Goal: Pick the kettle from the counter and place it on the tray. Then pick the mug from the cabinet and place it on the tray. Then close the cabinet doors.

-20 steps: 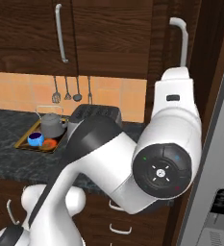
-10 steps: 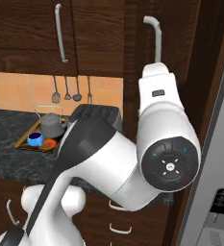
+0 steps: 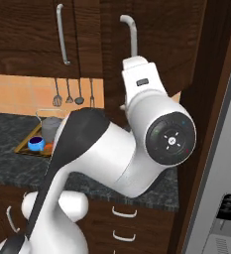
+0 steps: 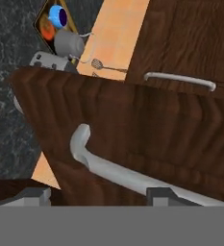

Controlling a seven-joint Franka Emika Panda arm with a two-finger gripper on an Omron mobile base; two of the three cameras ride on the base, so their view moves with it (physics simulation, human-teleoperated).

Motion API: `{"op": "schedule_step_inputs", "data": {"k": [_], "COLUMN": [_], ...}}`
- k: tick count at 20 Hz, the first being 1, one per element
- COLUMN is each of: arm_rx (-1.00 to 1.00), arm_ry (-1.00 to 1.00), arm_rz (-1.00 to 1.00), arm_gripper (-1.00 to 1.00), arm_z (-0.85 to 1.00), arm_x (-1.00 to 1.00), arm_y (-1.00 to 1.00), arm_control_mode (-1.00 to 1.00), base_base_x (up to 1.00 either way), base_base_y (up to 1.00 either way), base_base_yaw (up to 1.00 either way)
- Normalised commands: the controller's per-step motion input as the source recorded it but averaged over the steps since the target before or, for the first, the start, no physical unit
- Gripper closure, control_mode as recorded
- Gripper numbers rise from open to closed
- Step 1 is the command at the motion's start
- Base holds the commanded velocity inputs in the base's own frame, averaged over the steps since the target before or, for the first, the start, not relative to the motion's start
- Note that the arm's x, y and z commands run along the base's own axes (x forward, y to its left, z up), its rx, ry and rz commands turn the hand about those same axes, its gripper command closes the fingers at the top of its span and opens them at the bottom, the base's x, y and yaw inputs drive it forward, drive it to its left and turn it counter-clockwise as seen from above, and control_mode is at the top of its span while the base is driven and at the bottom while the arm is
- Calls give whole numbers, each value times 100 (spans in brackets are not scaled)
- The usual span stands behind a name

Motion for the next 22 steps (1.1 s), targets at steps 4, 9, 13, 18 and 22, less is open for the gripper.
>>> {"op": "schedule_step_inputs", "data": {"k": [4,9,13,18,22], "arm_rx": [0,0,0,0,0], "arm_ry": [11,10,10,11,2], "arm_rz": [14,14,15,16,9], "arm_gripper": [-100,-100,-100,-100,-100], "arm_z": [0,-3,-16,-20,-11], "arm_x": [94,99,94,91,99], "arm_y": [37,34,39,49,43], "arm_control_mode": [-100,-100,-100,-100,-100], "base_base_x": [0,0,0,0,0], "base_base_y": [0,0,0,0,0], "base_base_yaw": [0,0,0,0,0]}}
